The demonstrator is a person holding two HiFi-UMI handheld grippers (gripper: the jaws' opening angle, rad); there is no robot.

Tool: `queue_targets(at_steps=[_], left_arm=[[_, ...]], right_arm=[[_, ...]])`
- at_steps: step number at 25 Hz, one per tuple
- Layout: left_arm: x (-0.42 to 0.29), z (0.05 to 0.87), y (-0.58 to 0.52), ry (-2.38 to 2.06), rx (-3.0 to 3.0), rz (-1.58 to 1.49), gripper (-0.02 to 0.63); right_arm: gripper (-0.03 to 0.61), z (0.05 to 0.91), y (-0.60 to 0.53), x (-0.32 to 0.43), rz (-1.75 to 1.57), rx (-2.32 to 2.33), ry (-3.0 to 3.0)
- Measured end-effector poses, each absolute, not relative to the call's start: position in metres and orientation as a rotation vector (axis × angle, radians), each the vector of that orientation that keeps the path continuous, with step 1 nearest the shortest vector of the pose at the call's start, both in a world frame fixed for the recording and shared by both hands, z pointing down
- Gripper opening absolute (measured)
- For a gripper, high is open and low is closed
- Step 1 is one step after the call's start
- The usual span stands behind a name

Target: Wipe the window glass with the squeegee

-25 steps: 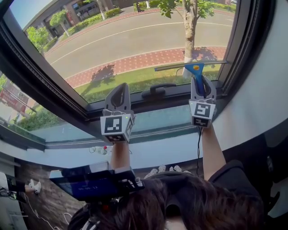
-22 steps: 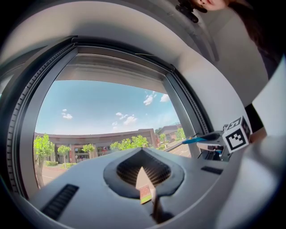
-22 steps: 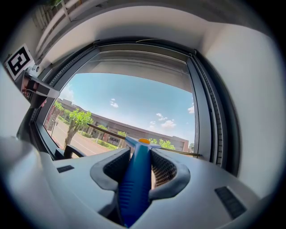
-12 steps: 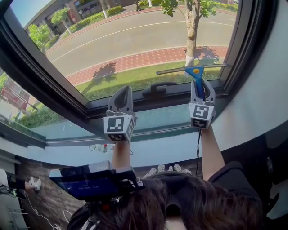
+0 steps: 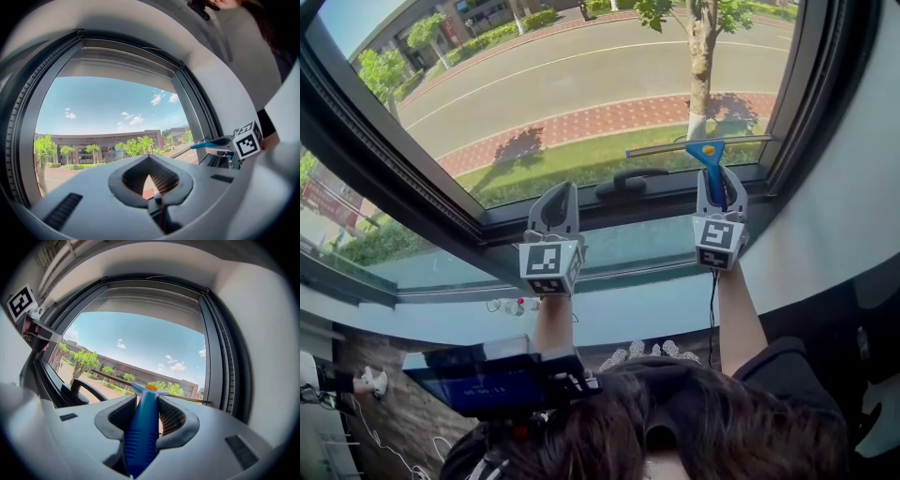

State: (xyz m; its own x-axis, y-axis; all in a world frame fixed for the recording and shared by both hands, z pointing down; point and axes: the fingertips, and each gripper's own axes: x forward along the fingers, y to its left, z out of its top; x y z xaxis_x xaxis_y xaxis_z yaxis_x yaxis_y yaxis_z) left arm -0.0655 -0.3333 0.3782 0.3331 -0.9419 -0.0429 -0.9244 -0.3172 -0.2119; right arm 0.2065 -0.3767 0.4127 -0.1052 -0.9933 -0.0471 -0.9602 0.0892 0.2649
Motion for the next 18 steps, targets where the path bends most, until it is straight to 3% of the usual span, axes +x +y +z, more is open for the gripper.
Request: queue_targets(at_steps=[18], left_arm=[[-0.067, 0.382, -0.332, 1.719, -2.414, -0.110, 0.002]], right_arm=[[0.143, 0.450, -0.378, 0.210, -0.354, 1.959, -2.179]])
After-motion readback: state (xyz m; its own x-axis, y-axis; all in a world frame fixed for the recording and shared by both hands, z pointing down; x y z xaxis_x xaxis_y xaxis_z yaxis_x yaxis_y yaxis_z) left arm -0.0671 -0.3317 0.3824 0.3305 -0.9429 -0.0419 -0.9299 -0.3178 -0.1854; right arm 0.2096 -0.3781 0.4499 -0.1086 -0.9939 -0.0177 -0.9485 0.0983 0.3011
